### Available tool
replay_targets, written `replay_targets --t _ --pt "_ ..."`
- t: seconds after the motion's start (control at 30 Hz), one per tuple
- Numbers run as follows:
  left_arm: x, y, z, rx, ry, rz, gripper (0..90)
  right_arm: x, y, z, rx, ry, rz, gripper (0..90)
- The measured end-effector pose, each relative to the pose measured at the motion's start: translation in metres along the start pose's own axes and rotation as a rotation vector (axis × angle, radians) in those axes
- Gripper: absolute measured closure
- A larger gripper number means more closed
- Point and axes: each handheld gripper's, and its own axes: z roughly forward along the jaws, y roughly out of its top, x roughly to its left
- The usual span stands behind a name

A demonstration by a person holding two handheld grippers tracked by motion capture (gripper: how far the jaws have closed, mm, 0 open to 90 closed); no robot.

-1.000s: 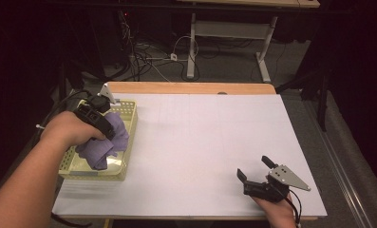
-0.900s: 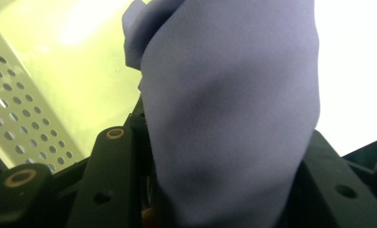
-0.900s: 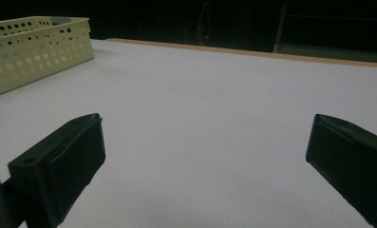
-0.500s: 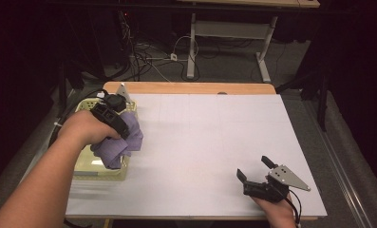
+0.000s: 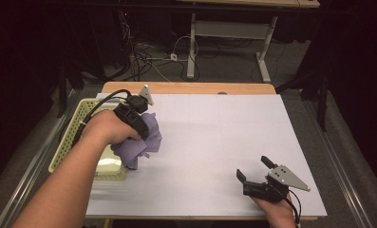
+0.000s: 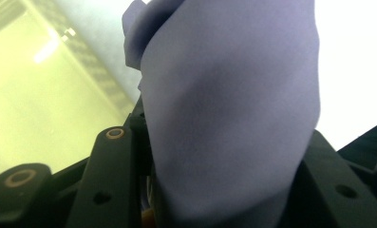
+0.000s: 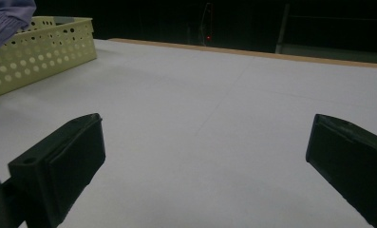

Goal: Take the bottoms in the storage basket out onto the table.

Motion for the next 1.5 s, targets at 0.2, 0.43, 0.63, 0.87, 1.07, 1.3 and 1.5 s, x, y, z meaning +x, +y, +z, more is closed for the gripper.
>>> replay_targets --t 0.2,0.43,0.63,0.87,1.07,1.3,1.5 --pt "-0.017 0.013 0.008 0.004 -0.008 0.036 55.5 0.000 0.000 0.000 -0.002 0.001 0.002 0.0" --pt "-0.037 0.027 0.014 -0.008 -0.019 0.078 55.5 0.000 0.001 -0.001 -0.005 0.003 0.006 0.0" --pt "-0.052 0.036 0.018 -0.021 -0.028 0.105 55.5 0.000 0.001 -0.001 -0.004 0.005 0.004 0.0" --pt "-0.064 0.043 0.022 -0.040 -0.039 0.129 55.5 0.001 0.001 -0.001 -0.006 0.006 0.006 0.0" --pt "-0.070 0.046 0.028 -0.061 -0.031 0.145 55.4 0.001 0.001 -0.001 -0.002 0.006 0.006 0.0" --pt "-0.069 0.043 0.036 -0.108 -0.037 0.149 55.3 0.001 0.000 0.000 0.001 0.007 0.004 0.0" --pt "-0.067 0.037 0.048 -0.178 -0.053 0.159 55.3 0.001 0.000 0.000 -0.001 0.007 0.005 0.0"
